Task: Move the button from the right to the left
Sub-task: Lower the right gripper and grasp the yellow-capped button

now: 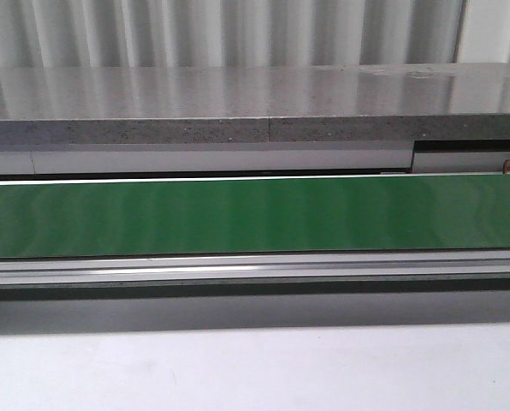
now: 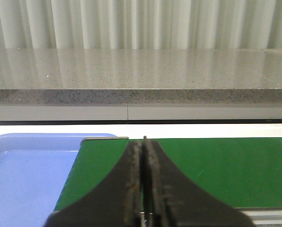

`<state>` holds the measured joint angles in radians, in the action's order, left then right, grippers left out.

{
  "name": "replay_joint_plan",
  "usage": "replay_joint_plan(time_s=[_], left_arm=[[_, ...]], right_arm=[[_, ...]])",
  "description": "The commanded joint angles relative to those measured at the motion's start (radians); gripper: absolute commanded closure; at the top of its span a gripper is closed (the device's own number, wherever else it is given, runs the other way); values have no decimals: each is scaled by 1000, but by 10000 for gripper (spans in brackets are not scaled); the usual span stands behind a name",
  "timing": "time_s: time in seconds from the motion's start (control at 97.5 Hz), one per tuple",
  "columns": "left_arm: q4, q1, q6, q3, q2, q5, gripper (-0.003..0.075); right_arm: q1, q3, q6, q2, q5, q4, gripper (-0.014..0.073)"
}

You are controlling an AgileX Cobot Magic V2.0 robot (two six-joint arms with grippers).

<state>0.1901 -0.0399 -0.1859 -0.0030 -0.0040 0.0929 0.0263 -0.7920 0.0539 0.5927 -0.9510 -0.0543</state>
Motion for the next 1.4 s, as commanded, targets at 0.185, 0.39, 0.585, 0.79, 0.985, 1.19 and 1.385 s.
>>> replay_joint_plan(time_s=[0.185, 0.39, 0.585, 0.79, 0.985, 1.19, 1.385], left_arm=[[0, -8, -7, 26, -35, -79, 740], [0, -8, -7, 26, -35, -79, 740], [0, -8, -7, 26, -35, -79, 740], [0, -8, -7, 26, -35, -79, 740], [0, -8, -7, 26, -35, -79, 740], [0, -8, -7, 26, -35, -79, 740], [0, -8, -7, 26, -35, -79, 740]], right_arm=[[1, -148, 41, 186, 4, 21, -52], [-41, -241, 41, 338, 19, 91, -52], [-197, -278, 13, 452, 68, 92, -52], [-367, -278, -13, 593, 152, 78, -52], [-481, -286, -26, 759, 246, 78, -52], [-555, -394, -129, 954, 256, -32, -52], [-580, -568, -380, 1333, 282, -142, -52]])
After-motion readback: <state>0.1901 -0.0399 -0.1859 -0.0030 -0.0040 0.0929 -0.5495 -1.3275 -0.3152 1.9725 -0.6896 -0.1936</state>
